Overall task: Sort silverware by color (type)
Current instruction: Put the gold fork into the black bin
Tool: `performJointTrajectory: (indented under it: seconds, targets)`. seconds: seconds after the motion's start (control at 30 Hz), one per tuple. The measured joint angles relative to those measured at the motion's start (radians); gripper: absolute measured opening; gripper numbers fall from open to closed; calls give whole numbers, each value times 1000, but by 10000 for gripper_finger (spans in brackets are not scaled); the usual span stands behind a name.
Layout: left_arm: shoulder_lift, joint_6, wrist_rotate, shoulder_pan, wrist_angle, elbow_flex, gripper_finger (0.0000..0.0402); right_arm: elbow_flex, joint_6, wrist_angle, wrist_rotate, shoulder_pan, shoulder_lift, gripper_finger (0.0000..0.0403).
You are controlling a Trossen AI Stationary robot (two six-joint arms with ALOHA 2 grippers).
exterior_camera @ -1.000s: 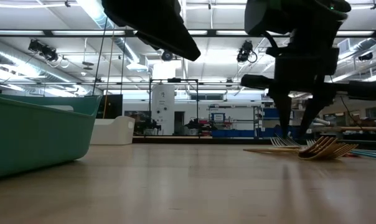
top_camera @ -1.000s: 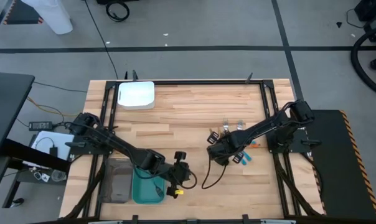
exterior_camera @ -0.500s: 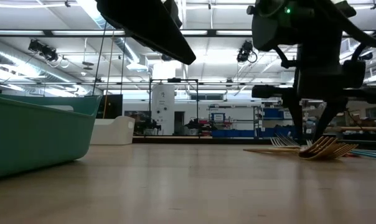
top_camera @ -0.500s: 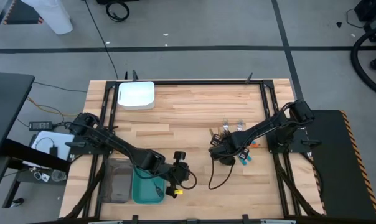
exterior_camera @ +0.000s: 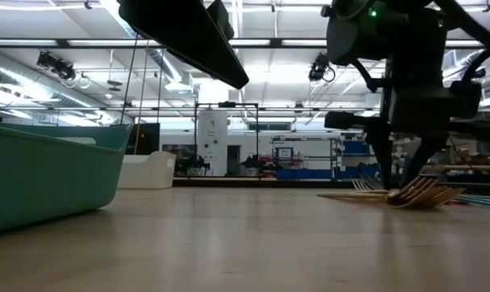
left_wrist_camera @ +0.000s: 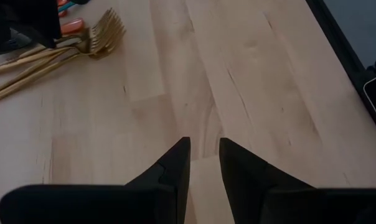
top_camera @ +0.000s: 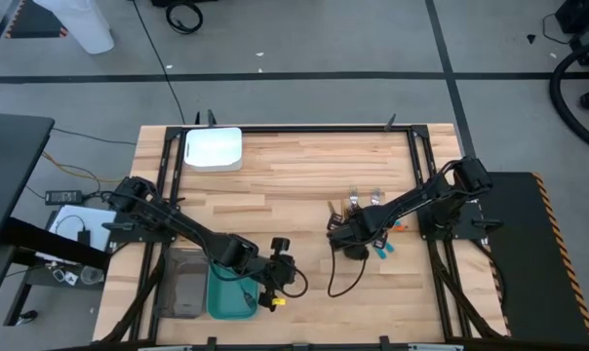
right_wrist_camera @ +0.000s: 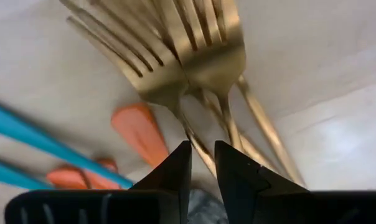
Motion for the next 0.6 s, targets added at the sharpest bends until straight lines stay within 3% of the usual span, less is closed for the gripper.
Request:
performJointTrajectory:
  seconds: [0.2, 0.6]
  targets:
    - [0, -3, 0, 0, 1, 0, 94, -14, -6, 33, -52, -26, 0, 77]
    - [0, -47, 2, -9, 2, 0, 94, -58, -76, 79, -39, -35, -5, 38]
